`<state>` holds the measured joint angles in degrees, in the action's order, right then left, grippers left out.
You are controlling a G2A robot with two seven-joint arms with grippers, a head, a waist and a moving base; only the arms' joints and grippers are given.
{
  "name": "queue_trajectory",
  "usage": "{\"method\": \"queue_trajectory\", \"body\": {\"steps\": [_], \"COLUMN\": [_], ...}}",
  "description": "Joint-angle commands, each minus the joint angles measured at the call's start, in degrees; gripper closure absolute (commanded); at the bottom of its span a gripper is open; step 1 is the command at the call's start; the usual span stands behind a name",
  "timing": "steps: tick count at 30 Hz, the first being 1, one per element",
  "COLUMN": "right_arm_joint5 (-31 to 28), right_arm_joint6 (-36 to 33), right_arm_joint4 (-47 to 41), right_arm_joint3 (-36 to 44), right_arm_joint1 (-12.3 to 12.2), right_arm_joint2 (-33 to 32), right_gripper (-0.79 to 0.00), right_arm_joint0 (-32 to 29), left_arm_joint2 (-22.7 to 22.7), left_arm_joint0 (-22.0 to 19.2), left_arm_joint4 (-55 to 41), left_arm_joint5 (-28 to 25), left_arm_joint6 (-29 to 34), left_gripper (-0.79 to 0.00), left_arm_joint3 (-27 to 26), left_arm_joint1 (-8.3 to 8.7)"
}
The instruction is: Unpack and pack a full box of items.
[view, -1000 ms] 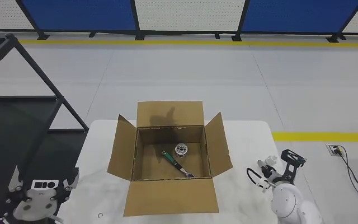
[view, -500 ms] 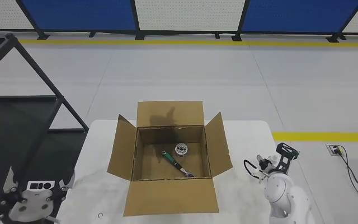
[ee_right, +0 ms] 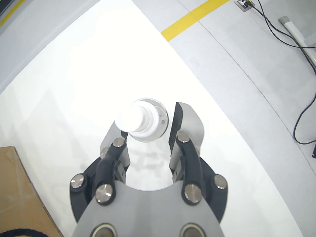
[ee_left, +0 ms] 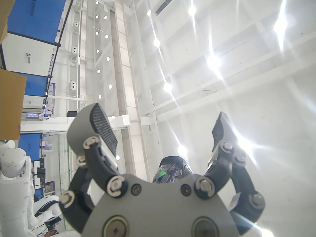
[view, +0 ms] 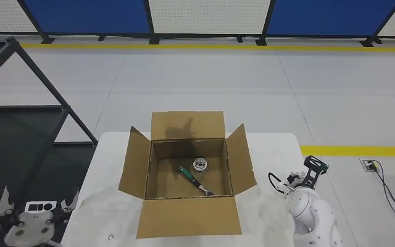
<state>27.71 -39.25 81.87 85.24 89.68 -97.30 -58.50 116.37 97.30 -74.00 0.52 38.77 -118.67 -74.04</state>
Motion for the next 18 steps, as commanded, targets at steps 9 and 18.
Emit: {"method": "queue_trajectory", "body": {"steps": [9,18], "right_arm_joint5": [0.00,-4.03], "right_arm_joint6": [-0.03,-0.30], "right_arm_joint4": [0.15,-2.42], "right_arm_joint3": [1.24,20.31], "right_arm_joint1": [-0.32,-0.23], "right_arm_joint2": [0.49,4.23], "right_gripper": [0.000,0.000], "right_arm_joint0": [-0.01,-5.65], "left_arm_joint2": [0.28,-0.14], "left_arm_joint0": [0.71,1.13], "left_arm_joint4": [-0.53,-0.35], "left_arm_joint5": [-0.56,-0.82], "left_arm_joint6": [0.67,1.22], "left_gripper": [-0.785,-0.785], "left_arm_joint3": [-0.25,-0.62], "left_arm_joint1": [-0.17,-0.32]}}
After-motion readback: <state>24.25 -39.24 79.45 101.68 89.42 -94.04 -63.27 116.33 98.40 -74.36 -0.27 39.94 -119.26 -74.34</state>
